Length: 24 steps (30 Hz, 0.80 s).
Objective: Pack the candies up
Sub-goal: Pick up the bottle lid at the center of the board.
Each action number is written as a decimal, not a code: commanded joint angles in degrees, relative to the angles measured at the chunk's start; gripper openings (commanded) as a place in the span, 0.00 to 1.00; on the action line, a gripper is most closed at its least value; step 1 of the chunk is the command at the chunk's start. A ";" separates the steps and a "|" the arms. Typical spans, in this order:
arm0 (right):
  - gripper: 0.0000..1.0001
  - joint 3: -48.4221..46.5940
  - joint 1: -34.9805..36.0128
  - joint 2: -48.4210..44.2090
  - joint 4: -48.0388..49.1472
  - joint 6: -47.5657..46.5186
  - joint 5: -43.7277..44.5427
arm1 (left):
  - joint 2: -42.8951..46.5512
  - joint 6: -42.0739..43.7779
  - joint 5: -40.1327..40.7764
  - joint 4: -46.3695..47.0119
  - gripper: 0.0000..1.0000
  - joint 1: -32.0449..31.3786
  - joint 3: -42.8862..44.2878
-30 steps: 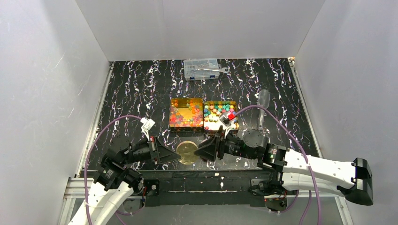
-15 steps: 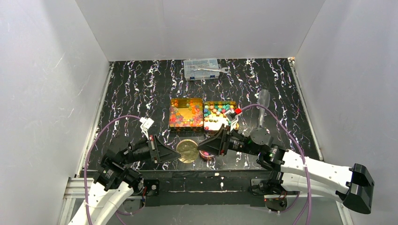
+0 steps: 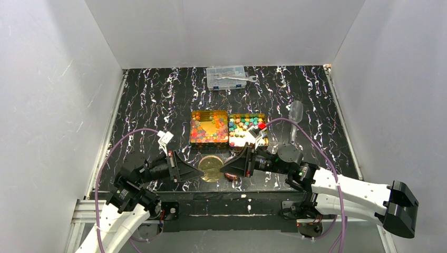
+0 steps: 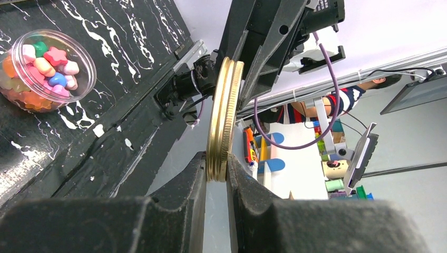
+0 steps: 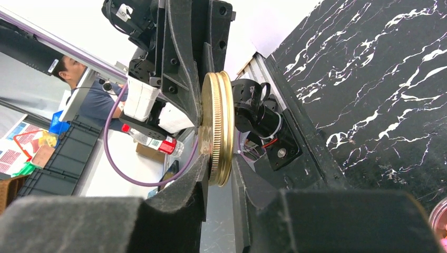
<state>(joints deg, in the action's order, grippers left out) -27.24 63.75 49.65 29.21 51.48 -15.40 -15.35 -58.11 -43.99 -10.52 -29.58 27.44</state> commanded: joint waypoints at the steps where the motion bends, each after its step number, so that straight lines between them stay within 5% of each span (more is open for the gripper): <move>1: 0.24 -0.22 -0.03 -0.97 2.77 -0.54 -0.57 | -0.63 -0.15 -1.19 1.21 0.00 -0.24 -0.28; 5: 0.03 -0.62 -0.03 -1.40 -0.28 -1.26 0.69 | -0.70 0.47 -0.70 -0.09 0.00 -0.21 -0.09; 7: 0.01 -1.27 -0.03 -1.46 -2.72 -2.04 1.51 | -1.02 1.61 0.07 -1.84 0.00 -0.21 0.33; 12: 0.01 -1.84 -0.03 -2.91 -7.02 -2.92 4.05 | -2.22 3.92 0.34 -4.44 0.43 -0.22 1.44; 18: 0.01 -3.26 -0.03 -5.24 -16.23 -5.04 8.19 | -1.50 8.34 2.89 -5.21 0.82 -0.21 2.44; 19: 0.01 -3.12 -0.07 -5.60 -16.87 -5.14 8.50 | -1.63 8.76 3.39 -5.32 0.96 -0.21 2.40; 24: 0.01 -2.48 -0.48 -8.05 -21.60 -4.99 11.54 | -4.53 8.58 5.68 -5.71 0.98 -0.22 1.53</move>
<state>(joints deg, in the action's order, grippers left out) -27.68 63.75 44.18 11.68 47.57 -7.62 -17.65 -50.94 -40.47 -15.38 -29.63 27.83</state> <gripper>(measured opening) 0.260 0.981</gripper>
